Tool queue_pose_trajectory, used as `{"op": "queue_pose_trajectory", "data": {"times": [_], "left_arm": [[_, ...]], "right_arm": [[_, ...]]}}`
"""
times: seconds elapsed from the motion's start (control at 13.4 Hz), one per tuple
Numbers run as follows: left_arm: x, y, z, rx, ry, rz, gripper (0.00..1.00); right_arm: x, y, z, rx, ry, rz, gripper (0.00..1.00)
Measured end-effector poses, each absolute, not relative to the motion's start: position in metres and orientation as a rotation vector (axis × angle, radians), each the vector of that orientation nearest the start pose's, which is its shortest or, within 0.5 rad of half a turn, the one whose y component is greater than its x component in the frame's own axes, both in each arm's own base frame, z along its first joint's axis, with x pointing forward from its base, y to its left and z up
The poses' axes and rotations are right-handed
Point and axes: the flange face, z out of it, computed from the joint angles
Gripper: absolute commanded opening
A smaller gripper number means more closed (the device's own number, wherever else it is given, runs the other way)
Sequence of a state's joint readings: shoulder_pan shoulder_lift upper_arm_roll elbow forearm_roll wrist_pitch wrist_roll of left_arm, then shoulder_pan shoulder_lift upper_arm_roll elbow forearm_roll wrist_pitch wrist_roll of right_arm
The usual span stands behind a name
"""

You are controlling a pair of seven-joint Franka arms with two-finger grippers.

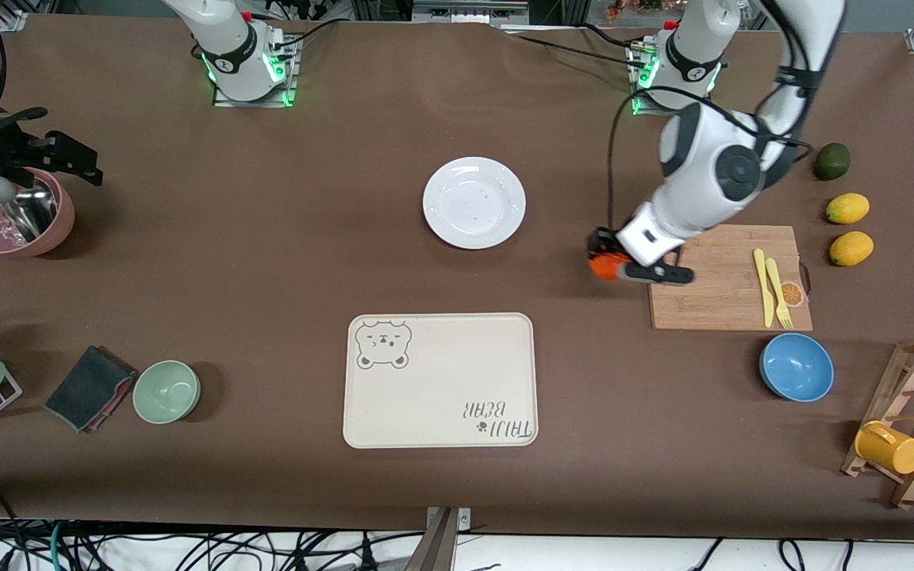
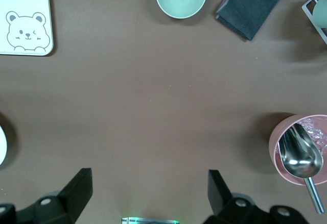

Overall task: Place orange and plate with both arms
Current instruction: 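Carry the orange with the left gripper and lower it onto the white plate, then open the left gripper and retract it while the right gripper reaches out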

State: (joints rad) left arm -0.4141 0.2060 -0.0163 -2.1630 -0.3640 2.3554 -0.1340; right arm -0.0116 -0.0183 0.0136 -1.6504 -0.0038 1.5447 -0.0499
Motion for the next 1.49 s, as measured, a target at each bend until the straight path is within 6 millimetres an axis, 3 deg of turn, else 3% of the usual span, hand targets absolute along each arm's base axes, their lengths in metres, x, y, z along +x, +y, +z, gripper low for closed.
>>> {"op": "queue_pose_trajectory", "data": {"times": [0.3, 0.52, 0.74, 0.89, 0.97, 1.12, 1.49], "left_arm": [[0.46, -0.336, 0.283, -3.415, -0.012, 0.289, 0.0], [0.432, -0.398, 0.248, -3.392, -0.091, 0.326, 0.0], [0.406, -0.439, 0.209, -3.344, -0.137, 0.405, 0.0], [0.401, -0.45, 0.195, -3.327, -0.178, 0.428, 0.0], [0.401, -0.452, 0.195, -3.327, -0.191, 0.431, 0.12], [0.401, -0.454, 0.196, -3.326, -0.22, 0.434, 1.0], [0.407, -0.452, 0.203, -3.325, -0.256, 0.44, 1.0]], "right_arm": [[0.543, 0.001, 0.595, -3.139, -0.082, 0.138, 1.0], [0.543, 0.001, 0.594, -3.139, -0.082, 0.148, 1.0], [0.542, 0.001, 0.594, -3.139, -0.082, 0.151, 1.0], [0.542, 0.001, 0.594, -3.139, -0.082, 0.152, 1.0], [0.542, 0.001, 0.594, -3.139, -0.082, 0.152, 1.0], [0.542, 0.001, 0.594, -3.139, -0.082, 0.152, 1.0], [0.542, 0.001, 0.594, -3.139, -0.082, 0.153, 1.0]]}}
